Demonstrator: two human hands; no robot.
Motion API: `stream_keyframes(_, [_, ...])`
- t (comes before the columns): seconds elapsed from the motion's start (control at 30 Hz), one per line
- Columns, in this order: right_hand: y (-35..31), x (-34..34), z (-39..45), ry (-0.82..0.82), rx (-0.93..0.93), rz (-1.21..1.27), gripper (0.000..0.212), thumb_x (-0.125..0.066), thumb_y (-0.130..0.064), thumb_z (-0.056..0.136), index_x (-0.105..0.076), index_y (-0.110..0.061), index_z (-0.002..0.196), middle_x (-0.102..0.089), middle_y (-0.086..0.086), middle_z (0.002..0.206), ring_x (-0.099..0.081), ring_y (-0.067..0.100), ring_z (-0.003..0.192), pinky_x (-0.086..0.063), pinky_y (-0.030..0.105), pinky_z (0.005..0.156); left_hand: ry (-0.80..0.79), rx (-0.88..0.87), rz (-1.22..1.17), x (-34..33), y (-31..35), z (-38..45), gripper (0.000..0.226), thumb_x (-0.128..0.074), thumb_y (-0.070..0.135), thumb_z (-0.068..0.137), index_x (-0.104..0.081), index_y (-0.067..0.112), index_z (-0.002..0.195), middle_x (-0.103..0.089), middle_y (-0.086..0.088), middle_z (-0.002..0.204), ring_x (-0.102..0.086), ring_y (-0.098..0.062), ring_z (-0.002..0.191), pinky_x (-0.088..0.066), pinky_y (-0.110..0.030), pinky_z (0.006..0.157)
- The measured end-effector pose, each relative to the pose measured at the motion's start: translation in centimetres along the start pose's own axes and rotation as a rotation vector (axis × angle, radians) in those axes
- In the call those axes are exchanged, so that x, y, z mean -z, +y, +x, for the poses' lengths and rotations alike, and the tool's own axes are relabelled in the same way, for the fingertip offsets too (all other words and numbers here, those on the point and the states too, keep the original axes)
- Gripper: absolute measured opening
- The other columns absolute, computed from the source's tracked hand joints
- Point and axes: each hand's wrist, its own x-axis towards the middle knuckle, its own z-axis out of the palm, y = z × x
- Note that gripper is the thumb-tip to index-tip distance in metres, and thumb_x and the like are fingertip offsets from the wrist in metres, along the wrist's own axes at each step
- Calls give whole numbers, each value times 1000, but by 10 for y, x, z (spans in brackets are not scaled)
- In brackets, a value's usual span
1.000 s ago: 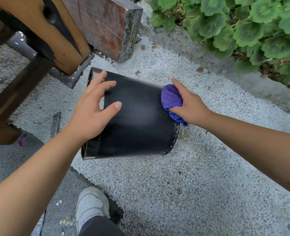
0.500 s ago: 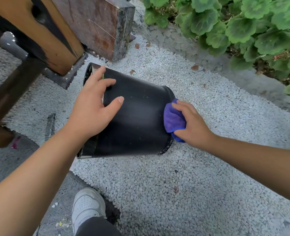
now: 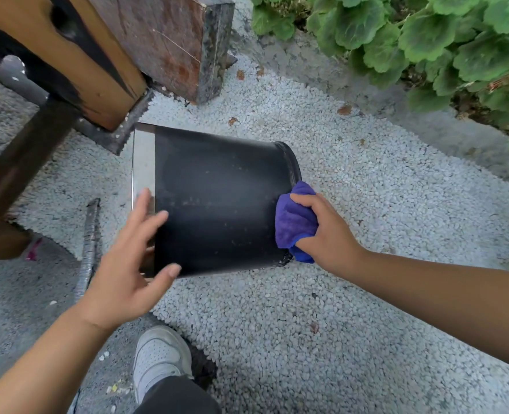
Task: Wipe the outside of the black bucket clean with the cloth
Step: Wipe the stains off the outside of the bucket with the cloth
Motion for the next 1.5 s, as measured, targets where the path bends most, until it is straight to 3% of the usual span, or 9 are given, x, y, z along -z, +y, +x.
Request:
stream_keyframes(0.1, [-4, 4, 5, 30, -56, 32, 71, -67, 6, 71, -50, -45, 116, -56, -13, 120, -57, 10, 110, -38, 5, 87, -61, -43, 25, -3, 9, 9, 69, -45, 52, 94, -33, 6, 144, -10, -21, 161, -11, -33, 150, -25, -46, 117])
stream_keyframes(0.33, [-30, 46, 44, 10, -85, 185, 58, -68, 7, 73, -62, -37, 111, -65, -12, 111, -65, 4, 94, -50, 19, 82, 65, 73, -303, 28, 37, 91, 51, -59, 38, 85, -51, 29, 134, -36, -2, 155, -32, -9, 143, -35, -35, 113])
stream_keyframes(0.47, [-29, 57, 60, -11, -185, 363, 49, -68, 4, 78, -64, -28, 116, -68, 2, 111, -68, 17, 91, -56, 28, 71, 139, 145, -667, 55, 34, 130, 54, -59, 18, 86, -46, 3, 137, -41, -18, 150, -37, -26, 142, -27, -52, 116])
stream_keyframes(0.6, [-29, 57, 72, -14, -237, 452, 49, -67, -1, 77, -63, -26, 120, -70, 6, 111, -70, 22, 90, -56, 31, 69, -73, 50, -211, 52, 30, 114, 60, -61, 33, 83, -46, 14, 138, -24, -9, 160, -13, -28, 150, -13, -43, 120])
stream_keyframes(0.73, [-33, 55, 78, -65, -184, 290, 47, -67, -9, 75, -67, -35, 114, -71, -2, 111, -70, 18, 95, -59, 34, 79, -68, 87, 66, 50, 32, 121, 50, -74, 17, 83, -57, 19, 130, -27, -2, 160, -13, -27, 150, -12, -26, 114])
stream_keyframes(0.9, [-43, 60, 77, -84, -169, 224, 43, -66, -19, 69, -67, -44, 103, -72, -10, 107, -70, 12, 94, -57, 30, 77, -115, 142, 119, 56, 35, 146, 40, -75, 16, 82, -63, 21, 120, -35, -8, 154, -34, -18, 141, -22, -21, 108])
stream_keyframes(1.23, [-42, 42, 21, -20, -110, 210, 61, -68, -25, 72, -52, -54, 123, -60, -28, 121, -62, -4, 105, -50, 18, 84, -164, 205, 156, 59, 35, 159, 47, -76, 20, 83, -58, 17, 126, -31, -7, 156, -28, -17, 144, -18, -19, 107])
stream_keyframes(1.4, [-32, 13, -26, 76, -41, 114, 78, -73, -14, 81, -37, -67, 126, -40, -14, 148, -46, 0, 128, -39, 19, 104, -175, 235, 145, 57, 38, 159, 46, -75, 22, 83, -57, 19, 126, -27, -4, 158, -27, -14, 144, -15, -11, 101])
stream_keyframes(1.5, [-27, 1, -39, 74, -3, 97, 80, -72, -8, 85, -31, -63, 128, -31, -8, 153, -35, -4, 134, -29, 5, 102, -179, 254, 137, 58, 39, 159, 46, -75, 21, 83, -58, 19, 126, -25, -5, 158, -25, -12, 144, -14, -6, 97])
